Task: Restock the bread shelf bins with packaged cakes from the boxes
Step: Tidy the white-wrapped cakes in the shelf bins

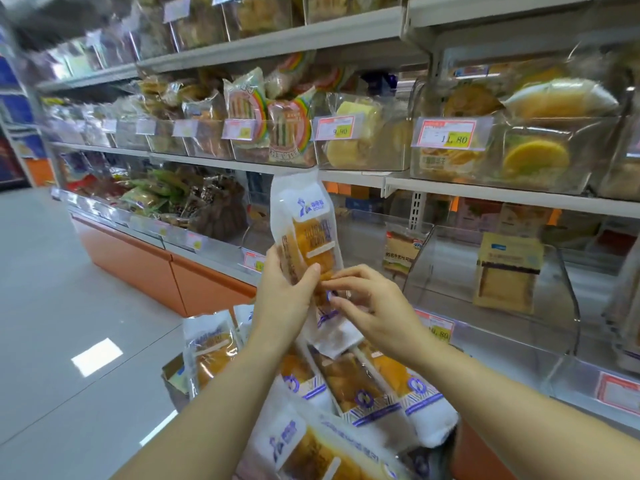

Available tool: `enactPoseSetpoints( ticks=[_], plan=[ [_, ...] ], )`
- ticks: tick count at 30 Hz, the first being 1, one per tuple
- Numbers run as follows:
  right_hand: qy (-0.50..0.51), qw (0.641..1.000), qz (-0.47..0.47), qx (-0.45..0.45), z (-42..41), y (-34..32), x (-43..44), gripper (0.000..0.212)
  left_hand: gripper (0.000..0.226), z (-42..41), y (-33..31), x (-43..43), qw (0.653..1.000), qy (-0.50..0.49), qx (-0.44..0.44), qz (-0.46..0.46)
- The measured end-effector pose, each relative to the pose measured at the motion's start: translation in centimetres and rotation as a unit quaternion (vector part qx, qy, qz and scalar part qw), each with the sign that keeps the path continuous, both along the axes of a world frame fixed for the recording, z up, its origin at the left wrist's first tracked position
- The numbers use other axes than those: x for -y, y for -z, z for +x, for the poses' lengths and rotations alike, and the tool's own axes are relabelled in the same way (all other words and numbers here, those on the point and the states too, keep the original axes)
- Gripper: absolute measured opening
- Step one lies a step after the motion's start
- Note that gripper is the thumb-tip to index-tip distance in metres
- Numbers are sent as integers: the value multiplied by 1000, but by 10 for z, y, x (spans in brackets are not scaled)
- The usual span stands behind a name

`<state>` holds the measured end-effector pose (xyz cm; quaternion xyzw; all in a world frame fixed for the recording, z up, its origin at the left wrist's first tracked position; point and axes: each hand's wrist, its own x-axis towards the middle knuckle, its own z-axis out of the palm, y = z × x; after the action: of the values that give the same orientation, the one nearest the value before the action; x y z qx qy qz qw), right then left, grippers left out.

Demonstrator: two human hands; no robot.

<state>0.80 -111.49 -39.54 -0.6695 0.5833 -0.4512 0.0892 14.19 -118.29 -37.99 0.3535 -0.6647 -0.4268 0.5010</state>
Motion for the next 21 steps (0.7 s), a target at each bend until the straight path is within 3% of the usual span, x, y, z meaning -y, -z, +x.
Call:
enactPoseSetpoints(
  ticks=[3, 5, 7, 9, 12, 17, 21],
  plan=[
    [95, 995, 18, -23, -11, 11, 19, 24, 36, 15, 2, 11, 999, -35, -11, -3],
    [146, 976, 146, -72, -18, 25, 34, 39, 35, 24, 4, 18, 998, -55, -30, 2],
    [155, 947, 275, -59, -19, 37, 47, 55, 33, 31, 5, 25, 997, -61, -46, 14],
    [160, 932, 325, -37, -17, 44, 60, 61, 29, 34, 5, 32, 997, -61, -51, 25],
    [168, 920, 353, -19, -15, 48, 77, 62, 30, 35, 5, 38, 997, -58, -47, 29],
    [163, 914, 361, 87, -17, 46, 88, 49, 36, 36, 5, 44, 997, -59, -34, 24],
    [165, 919, 347, 85, -20, 31, 78, 50, 41, 37, 3, 42, 998, -58, -29, 26]
  ],
)
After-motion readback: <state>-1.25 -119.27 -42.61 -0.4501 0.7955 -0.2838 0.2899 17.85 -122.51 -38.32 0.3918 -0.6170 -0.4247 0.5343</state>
